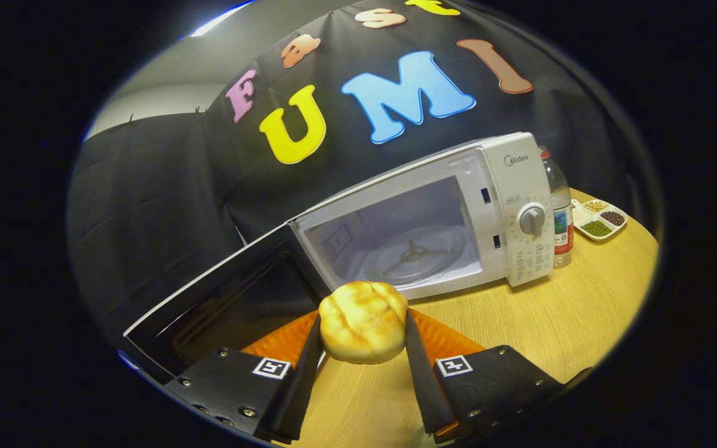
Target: Open the microwave, put the food inside, and close the microwave door.
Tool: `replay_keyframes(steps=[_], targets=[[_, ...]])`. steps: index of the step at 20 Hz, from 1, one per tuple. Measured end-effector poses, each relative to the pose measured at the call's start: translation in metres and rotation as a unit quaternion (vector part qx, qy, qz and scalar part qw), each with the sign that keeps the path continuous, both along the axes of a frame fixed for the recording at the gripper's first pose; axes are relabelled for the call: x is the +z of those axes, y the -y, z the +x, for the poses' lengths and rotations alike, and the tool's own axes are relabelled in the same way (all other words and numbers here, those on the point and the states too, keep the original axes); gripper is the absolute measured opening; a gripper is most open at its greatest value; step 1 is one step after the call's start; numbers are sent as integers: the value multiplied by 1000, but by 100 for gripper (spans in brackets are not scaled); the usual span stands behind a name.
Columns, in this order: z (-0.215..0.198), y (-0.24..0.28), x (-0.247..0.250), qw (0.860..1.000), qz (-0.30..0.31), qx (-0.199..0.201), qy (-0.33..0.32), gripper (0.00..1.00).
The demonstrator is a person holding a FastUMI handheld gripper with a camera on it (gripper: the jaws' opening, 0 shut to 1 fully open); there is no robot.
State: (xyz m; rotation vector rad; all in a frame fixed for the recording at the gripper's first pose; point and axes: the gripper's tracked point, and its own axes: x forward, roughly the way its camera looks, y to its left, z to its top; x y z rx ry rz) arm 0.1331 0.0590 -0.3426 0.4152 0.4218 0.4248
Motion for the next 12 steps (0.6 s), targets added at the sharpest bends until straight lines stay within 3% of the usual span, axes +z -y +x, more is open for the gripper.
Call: replay_keyframes(steps=[12], targets=[[123,-30,-32,996,46,-63,-35,70]])
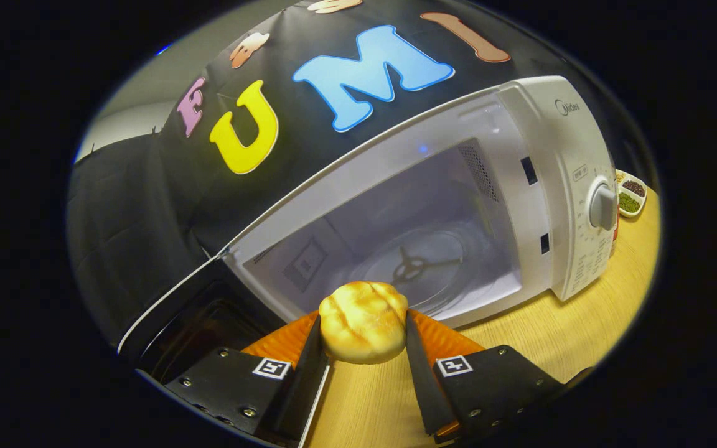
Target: Open the microwave, put the food inside, and close the microwave door.
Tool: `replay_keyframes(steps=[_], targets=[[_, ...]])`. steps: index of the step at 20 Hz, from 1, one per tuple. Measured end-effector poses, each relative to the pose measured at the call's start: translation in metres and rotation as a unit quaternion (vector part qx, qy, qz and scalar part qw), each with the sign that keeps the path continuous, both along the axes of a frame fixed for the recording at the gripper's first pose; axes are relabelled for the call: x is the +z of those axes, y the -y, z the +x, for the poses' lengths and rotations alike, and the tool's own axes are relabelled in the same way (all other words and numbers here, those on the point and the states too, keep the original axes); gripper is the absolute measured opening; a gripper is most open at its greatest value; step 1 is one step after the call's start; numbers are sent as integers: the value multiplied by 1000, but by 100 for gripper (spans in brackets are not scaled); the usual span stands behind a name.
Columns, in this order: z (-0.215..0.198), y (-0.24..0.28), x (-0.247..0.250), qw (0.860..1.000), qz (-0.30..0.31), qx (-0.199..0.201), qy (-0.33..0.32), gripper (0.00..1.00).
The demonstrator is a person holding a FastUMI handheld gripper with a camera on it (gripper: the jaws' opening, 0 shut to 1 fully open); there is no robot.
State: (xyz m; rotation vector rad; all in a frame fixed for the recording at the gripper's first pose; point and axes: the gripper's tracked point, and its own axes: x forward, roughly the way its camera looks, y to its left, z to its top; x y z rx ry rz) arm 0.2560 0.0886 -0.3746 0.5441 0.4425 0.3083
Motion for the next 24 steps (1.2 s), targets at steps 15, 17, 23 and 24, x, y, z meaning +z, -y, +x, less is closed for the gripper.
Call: replay_keyframes(steps=[15,17,23,24], targets=[[74,-12,-33,996,26,-80,-7,77],[75,-7,-42,996,10,-90,-16,81],[77,-1,-45,995,-35,-95,-4,88],[77,0,-45,995,-40,-97,-3,89]])
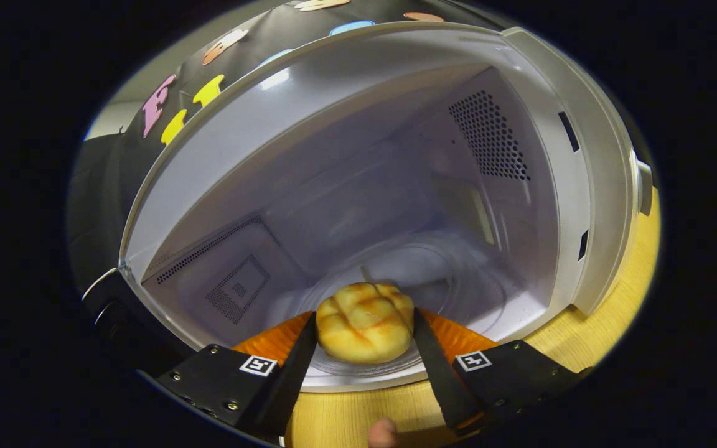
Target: Open the microwave, put the food inside, and close the microwave door.
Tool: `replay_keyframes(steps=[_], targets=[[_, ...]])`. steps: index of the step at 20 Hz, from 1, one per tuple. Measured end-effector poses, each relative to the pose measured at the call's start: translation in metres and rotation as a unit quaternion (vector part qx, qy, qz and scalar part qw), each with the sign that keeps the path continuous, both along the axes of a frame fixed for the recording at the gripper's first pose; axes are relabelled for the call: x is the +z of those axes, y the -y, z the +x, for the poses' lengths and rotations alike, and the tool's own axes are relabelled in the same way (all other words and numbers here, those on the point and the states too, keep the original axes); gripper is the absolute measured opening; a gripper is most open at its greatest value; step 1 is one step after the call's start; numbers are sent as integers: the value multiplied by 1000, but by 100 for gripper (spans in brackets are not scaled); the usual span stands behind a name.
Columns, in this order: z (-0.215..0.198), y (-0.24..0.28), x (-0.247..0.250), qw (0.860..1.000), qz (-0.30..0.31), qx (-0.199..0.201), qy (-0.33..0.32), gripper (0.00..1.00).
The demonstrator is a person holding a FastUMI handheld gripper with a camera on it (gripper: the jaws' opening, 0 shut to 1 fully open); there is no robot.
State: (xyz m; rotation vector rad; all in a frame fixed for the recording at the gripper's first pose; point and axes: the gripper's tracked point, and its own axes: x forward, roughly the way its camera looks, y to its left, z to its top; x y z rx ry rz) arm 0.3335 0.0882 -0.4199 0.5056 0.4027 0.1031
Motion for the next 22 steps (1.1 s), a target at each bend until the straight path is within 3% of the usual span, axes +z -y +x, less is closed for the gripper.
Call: replay_keyframes(steps=[5,11,17,22], targets=[[0,10,7,996,-77,-23,33,94],[-21,-2,33,991,-112,4,69,98],[-84,-11,72,983,-129,74,110,98],[-151,-13,108,967,-143,144,154,98]])
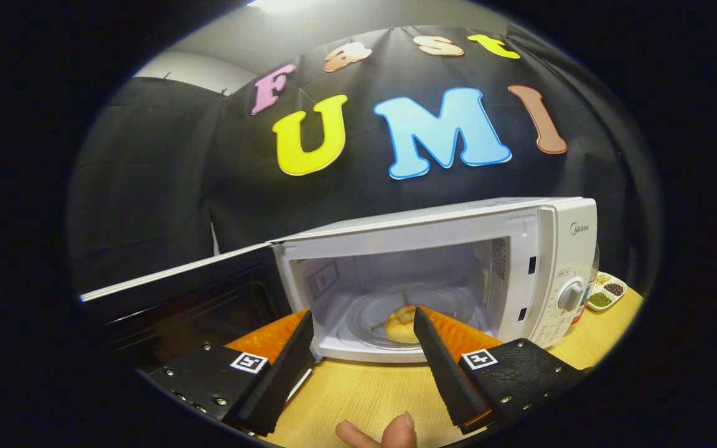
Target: Open the microwave, put the food inside, and close the microwave door.
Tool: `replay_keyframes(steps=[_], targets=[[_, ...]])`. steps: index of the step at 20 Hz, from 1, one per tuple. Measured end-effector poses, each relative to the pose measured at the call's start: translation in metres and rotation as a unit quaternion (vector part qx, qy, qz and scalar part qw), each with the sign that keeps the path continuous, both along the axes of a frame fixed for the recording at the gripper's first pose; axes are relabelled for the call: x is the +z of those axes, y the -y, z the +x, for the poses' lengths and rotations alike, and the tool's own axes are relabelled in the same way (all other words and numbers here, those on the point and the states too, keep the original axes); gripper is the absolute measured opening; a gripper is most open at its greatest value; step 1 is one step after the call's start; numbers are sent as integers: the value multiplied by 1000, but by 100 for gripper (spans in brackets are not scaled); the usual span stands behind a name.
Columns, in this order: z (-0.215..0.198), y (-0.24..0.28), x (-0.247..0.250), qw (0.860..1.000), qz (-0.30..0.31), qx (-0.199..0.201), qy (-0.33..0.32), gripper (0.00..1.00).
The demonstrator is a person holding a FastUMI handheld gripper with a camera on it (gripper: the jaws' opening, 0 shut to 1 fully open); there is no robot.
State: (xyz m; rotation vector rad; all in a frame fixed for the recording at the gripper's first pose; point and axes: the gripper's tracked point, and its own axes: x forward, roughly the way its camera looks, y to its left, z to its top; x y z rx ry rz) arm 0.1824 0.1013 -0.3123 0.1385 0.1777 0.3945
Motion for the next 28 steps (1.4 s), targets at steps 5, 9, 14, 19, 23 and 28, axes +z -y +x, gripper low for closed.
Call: replay_keyframes(steps=[5,9,14,19,23,28], targets=[[-86,-11,20,993,-41,106,28,98],[-167,-24,42,979,-57,178,82,98],[-253,-56,58,960,-35,260,101,97],[-296,-100,62,950,-9,299,87,93],[-294,-136,47,960,6,274,53,61],[-279,-177,26,974,10,224,22,20]])
